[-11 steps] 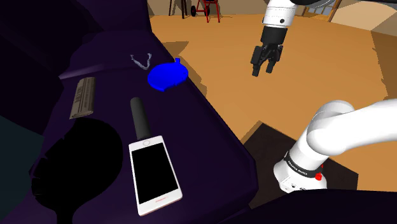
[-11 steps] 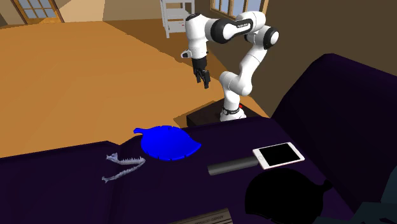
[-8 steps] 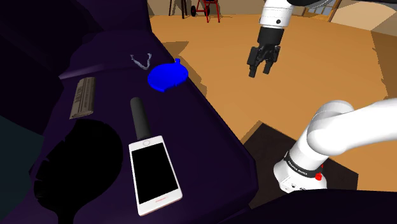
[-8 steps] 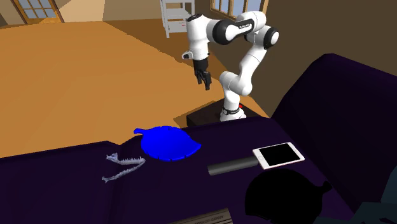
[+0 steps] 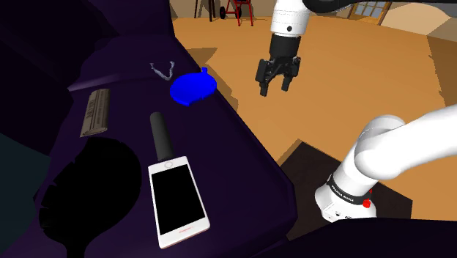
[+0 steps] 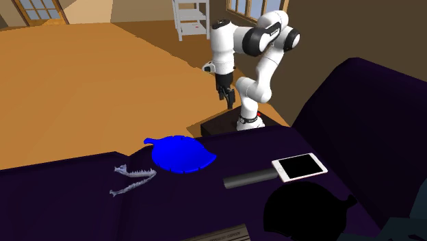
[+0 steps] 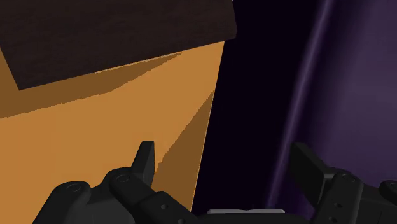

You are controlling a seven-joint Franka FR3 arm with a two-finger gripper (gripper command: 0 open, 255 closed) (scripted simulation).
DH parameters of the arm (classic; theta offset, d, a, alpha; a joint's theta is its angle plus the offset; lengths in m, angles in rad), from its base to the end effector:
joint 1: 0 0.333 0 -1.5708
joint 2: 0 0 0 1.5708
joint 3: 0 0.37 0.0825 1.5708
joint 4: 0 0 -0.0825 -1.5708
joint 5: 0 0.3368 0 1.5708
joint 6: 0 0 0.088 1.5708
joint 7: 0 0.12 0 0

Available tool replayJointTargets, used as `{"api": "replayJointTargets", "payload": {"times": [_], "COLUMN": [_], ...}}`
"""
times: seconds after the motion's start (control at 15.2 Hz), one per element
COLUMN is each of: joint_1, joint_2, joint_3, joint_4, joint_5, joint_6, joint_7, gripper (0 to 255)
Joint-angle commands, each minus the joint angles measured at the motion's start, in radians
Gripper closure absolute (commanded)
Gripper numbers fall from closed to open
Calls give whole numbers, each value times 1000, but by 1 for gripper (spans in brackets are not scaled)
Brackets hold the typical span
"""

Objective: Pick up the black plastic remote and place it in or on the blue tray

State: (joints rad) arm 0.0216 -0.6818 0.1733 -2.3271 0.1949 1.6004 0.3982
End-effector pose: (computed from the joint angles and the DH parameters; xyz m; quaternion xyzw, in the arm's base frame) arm 0.2463 0.0918 0.6019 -0.9906 0.1271 0.0364 0.0342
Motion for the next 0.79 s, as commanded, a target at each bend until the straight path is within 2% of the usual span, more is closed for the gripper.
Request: {"api": "replayJointTargets", "payload": {"times": [0.0, 0.4, 0.73], "joint_1": [5, 5, -2], "joint_2": [49, 215, 390], "joint_3": [51, 197, 317], "joint_4": [45, 179, 330], "joint_5": [15, 19, -33], "joint_6": [15, 72, 103], "joint_7": [66, 257, 432], "gripper": [0, 0, 0]}}
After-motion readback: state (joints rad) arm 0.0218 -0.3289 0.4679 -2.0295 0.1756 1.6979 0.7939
